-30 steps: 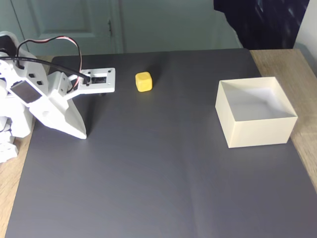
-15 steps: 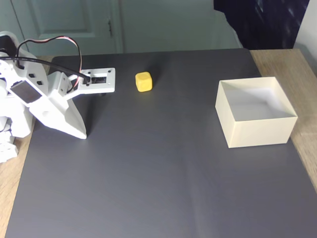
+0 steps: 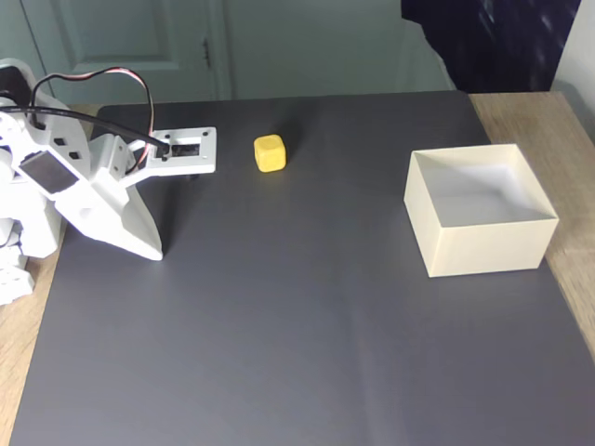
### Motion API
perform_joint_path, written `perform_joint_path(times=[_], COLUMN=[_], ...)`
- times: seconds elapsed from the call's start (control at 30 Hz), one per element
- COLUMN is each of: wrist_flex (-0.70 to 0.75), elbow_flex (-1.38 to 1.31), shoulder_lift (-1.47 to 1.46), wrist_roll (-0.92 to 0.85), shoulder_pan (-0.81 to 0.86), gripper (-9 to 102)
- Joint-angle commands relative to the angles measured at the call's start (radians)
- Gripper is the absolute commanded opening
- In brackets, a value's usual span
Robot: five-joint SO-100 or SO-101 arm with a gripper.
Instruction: Grasp a cube block and put it in the white box.
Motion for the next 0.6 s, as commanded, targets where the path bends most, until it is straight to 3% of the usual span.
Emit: perform_joint_path(times=[0.0, 0.57], wrist_flex=[0.008, 0.009], elbow_flex=[-0.005, -0.005], shoulder_lift=[0.008, 0.008], wrist_roll=[-0.006, -0.021], shoulder_pan=[-0.006, 0.023], gripper=[1, 0])
